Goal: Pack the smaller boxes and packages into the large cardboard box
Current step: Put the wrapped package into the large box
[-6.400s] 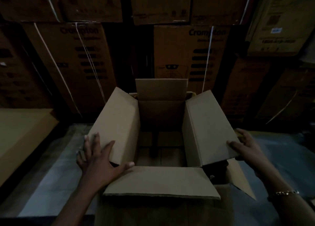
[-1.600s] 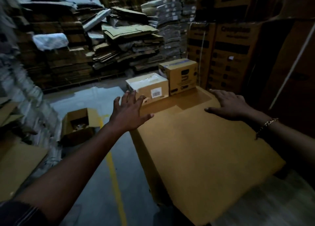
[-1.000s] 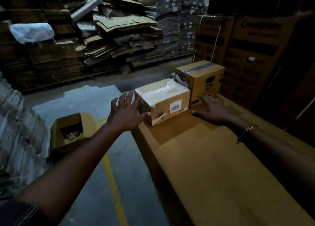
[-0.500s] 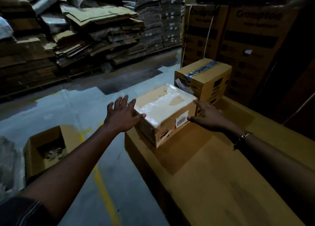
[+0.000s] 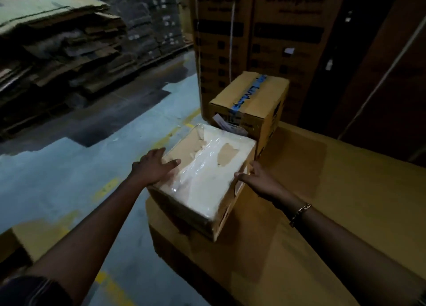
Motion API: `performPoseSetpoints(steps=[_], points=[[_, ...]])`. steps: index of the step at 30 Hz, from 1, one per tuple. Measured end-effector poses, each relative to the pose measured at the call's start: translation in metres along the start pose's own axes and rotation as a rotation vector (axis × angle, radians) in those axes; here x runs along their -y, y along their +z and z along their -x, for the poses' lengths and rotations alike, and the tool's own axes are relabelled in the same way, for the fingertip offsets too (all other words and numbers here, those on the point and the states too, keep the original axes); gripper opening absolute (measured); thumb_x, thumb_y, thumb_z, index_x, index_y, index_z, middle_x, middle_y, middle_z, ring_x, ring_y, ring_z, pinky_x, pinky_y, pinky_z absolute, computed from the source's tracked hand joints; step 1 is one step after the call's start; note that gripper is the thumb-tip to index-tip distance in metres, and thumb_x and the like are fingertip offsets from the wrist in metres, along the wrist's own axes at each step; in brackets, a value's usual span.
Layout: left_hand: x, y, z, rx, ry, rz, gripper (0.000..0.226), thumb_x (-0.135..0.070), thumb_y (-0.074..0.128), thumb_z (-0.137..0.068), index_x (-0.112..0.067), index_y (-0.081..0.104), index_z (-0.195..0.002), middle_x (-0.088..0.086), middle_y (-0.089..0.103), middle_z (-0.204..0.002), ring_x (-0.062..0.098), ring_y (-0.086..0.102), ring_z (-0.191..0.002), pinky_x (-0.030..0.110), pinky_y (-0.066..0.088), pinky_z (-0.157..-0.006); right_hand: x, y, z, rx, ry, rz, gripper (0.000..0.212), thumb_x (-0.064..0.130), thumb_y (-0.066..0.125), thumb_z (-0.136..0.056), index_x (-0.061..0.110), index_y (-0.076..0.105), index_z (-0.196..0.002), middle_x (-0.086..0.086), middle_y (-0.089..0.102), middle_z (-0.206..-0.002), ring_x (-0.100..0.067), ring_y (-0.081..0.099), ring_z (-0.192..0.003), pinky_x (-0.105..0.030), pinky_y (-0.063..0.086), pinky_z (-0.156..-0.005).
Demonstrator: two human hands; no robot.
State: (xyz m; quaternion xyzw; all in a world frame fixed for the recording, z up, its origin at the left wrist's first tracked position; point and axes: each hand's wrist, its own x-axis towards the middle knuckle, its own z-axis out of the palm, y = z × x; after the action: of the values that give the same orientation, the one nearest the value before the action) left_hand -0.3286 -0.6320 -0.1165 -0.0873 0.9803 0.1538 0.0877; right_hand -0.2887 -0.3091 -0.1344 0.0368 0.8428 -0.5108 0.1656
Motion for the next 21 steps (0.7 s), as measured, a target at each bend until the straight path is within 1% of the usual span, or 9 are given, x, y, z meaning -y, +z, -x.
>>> performPoseSetpoints(steps=[2,4,7,9,10,12,14,18,21], points=[[0.01,0.006,-0.03,0.132,-0.004,0.171,0.086,-0.07,0.056,-0.085,-0.026,0.029,-0.153,0.006,0.039,-0.156,0.032,0.048,-0.132,0.046,0.04,-0.108,0.003,0.021,0.0,-0.02,0.082,-0.127,0.076,0.057,0.062,-0.089,0.032,0.025,-0.151,0.003,0.038,-0.153,-0.022,0.048,-0.123,-0.041,0.047,-0.09],[0.019,0.011,-0.05,0.277,0.022,0.401,0.075,-0.058,0.067,-0.085,-0.025,0.04,-0.147,0.005,0.056,-0.139,0.025,0.062,-0.111,0.04,0.052,-0.093,0.007,0.04,0.001,-0.025,0.15,-0.237,0.073,0.057,0.06,-0.09,0.036,0.023,-0.15,0.006,0.044,-0.143,-0.019,0.049,-0.111,-0.042,0.046,-0.083],[0.03,0.021,-0.063,0.377,0.079,0.641,0.056,-0.043,0.074,-0.084,-0.026,0.051,-0.132,0.003,0.066,-0.122,0.014,0.065,-0.094,0.03,0.053,-0.071,0.009,0.065,0.0,-0.068,0.234,-0.38,0.071,0.057,0.055,-0.092,0.04,0.018,-0.15,0.007,0.045,-0.141,-0.022,0.048,-0.119,-0.053,0.042,-0.097],[0.032,0.033,-0.061,0.388,0.084,0.718,0.061,-0.044,0.076,-0.082,-0.025,0.049,-0.134,0.004,0.064,-0.125,0.018,0.065,-0.099,0.034,0.054,-0.076,0.006,0.073,0.004,-0.108,0.289,-0.438,0.068,0.057,0.053,-0.094,0.041,0.019,-0.15,0.005,0.048,-0.143,-0.026,0.05,-0.126,-0.058,0.043,-0.1],[0.033,0.038,-0.055,0.391,0.092,0.72,0.068,-0.048,0.077,-0.08,-0.026,0.047,-0.137,0.003,0.063,-0.126,0.019,0.064,-0.102,0.037,0.055,-0.082,0.003,0.074,0.007,-0.129,0.31,-0.463,0.065,0.055,0.052,-0.095,0.04,0.021,-0.15,0.004,0.051,-0.141,-0.026,0.053,-0.124,-0.056,0.047,-0.096],[0.025,0.047,-0.042,0.422,0.14,0.694,0.079,-0.061,0.077,-0.071,-0.03,0.046,-0.137,-0.002,0.063,-0.123,0.019,0.064,-0.104,0.04,0.055,-0.089,-0.004,0.068,0.02,-0.205,0.347,-0.524,0.054,0.049,0.052,-0.097,0.04,0.03,-0.145,0.005,0.06,-0.13,-0.021,0.06,-0.112,-0.045,0.056,-0.078],[0.006,0.056,-0.025,0.47,0.181,0.708,0.079,-0.068,0.076,-0.062,-0.036,0.049,-0.129,-0.007,0.066,-0.118,0.014,0.067,-0.098,0.034,0.056,-0.082,-0.018,0.052,0.039,-0.3,0.382,-0.532,0.044,0.046,0.053,-0.096,0.039,0.039,-0.138,0.006,0.065,-0.118,-0.016,0.065,-0.101,-0.036,0.055,-0.065],[-0.054,0.08,0.008,0.564,0.281,0.7,0.073,-0.071,0.07,-0.063,-0.036,0.059,-0.126,-0.009,0.072,-0.109,0.015,0.071,-0.092,0.04,0.058,-0.086,-0.054,0.012,0.092,-0.477,0.45,-0.531,0.032,0.046,0.054,-0.093,0.036,0.053,-0.123,0.004,0.07,-0.107,-0.02,0.066,-0.095,-0.034,0.051,-0.065],[-0.105,0.094,0.035,0.682,0.36,0.687,0.07,-0.066,0.067,-0.07,-0.032,0.059,-0.13,-0.004,0.072,-0.115,0.02,0.071,-0.097,0.044,0.057,-0.09,-0.077,-0.018,0.134,-0.595,0.494,-0.552,0.027,0.046,0.056,-0.091,0.035,0.059,-0.115,0.003,0.074,-0.099,-0.021,0.069,-0.089,-0.034,0.052,-0.066]])
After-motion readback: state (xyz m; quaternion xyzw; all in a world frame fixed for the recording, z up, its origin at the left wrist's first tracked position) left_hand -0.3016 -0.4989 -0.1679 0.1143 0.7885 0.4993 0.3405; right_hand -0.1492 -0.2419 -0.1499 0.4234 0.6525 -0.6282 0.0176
